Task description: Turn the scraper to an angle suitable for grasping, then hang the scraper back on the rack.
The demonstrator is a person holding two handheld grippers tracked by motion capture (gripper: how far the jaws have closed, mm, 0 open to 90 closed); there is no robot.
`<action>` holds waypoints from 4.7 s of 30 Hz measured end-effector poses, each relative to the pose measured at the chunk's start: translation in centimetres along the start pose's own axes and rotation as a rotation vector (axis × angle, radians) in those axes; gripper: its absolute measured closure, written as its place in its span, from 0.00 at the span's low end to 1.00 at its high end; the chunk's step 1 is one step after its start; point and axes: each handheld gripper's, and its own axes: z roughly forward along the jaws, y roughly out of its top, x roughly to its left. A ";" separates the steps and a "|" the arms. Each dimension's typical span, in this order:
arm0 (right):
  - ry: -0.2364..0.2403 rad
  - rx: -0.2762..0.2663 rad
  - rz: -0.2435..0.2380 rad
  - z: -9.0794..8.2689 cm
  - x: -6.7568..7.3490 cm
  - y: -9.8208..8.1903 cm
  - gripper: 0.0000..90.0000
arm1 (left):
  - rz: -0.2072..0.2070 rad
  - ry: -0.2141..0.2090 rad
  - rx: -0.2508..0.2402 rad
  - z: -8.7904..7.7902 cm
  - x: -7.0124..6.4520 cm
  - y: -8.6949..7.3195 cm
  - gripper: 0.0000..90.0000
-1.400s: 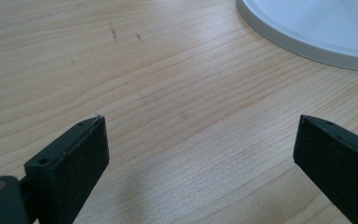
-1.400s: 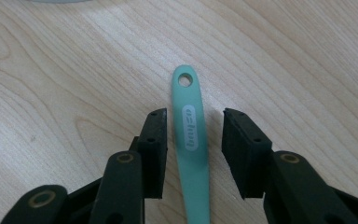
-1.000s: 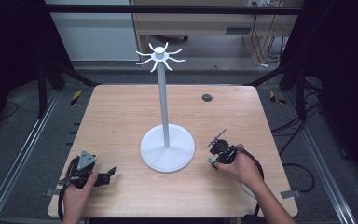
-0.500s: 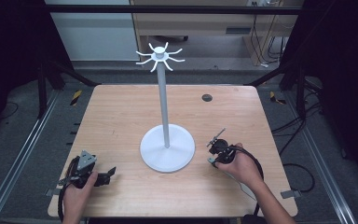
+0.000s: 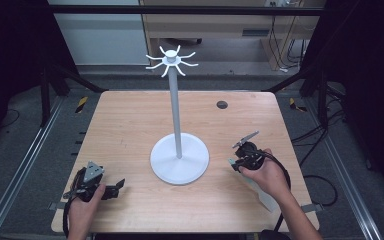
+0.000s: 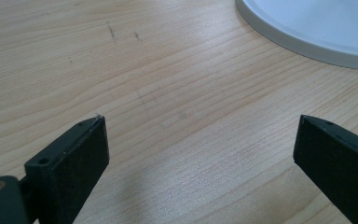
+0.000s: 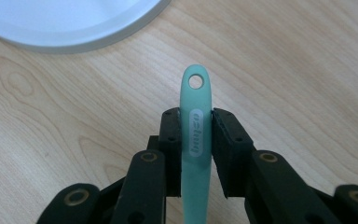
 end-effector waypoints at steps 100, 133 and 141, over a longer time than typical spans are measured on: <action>-0.043 -0.631 0.031 -10.8 0.6 7.1 0.83 | 0.000 -0.009 0.000 0.2 -0.1 0.0 0.03; -0.003 -0.737 0.015 -13.3 2.5 8.9 0.83 | 0.005 -0.009 0.003 0.2 -0.1 0.0 0.03; 0.002 -0.751 0.007 -13.6 2.8 9.2 0.83 | 0.003 -0.010 0.002 0.2 -0.1 0.0 0.03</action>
